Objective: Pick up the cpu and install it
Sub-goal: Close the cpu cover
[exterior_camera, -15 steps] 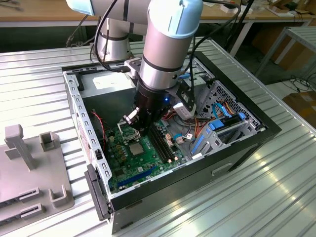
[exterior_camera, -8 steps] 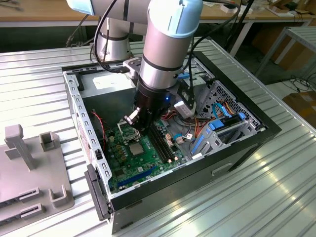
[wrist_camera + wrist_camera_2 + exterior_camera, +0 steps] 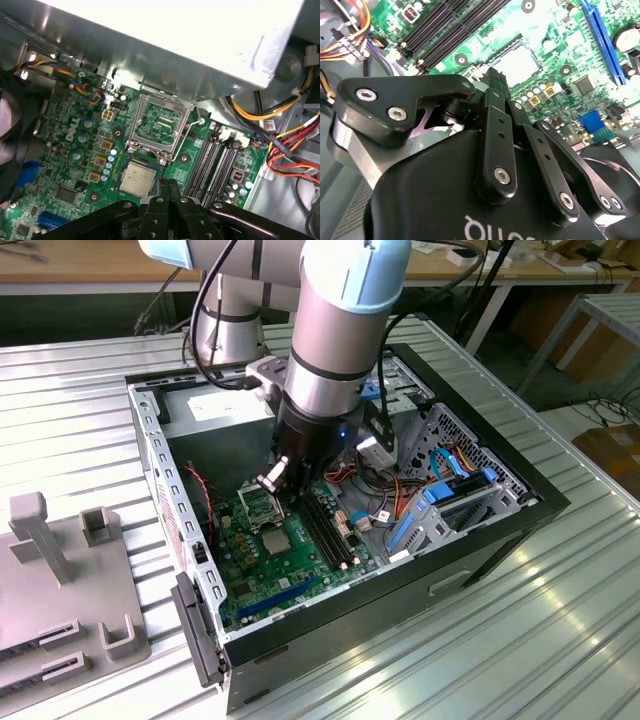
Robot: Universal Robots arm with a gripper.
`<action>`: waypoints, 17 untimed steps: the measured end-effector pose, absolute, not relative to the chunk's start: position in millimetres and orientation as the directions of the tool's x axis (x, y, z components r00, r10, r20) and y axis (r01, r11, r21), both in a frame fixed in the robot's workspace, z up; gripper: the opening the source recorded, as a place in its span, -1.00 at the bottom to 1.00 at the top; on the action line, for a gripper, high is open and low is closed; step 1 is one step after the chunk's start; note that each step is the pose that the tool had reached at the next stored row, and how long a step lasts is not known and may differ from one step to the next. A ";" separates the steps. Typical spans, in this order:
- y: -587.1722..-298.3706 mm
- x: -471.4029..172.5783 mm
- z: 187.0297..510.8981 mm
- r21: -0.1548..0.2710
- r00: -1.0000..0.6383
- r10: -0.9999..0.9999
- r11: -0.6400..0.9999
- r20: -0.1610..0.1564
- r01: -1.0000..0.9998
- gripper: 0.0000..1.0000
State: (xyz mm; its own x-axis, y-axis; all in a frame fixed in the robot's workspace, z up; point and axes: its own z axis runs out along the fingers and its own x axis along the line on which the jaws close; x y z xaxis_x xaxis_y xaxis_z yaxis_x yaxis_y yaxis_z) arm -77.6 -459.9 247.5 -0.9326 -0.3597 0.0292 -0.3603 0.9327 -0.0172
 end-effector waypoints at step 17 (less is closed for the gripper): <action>-441.6 -70.1 245.3 -0.017 -0.852 -0.522 0.852 0.029 -0.523 -0.79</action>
State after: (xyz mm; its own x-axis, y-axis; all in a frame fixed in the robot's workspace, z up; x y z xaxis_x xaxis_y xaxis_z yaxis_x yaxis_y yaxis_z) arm -70.1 -441.6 245.3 -0.8524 -0.5222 0.0293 -0.5227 0.8523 -0.0172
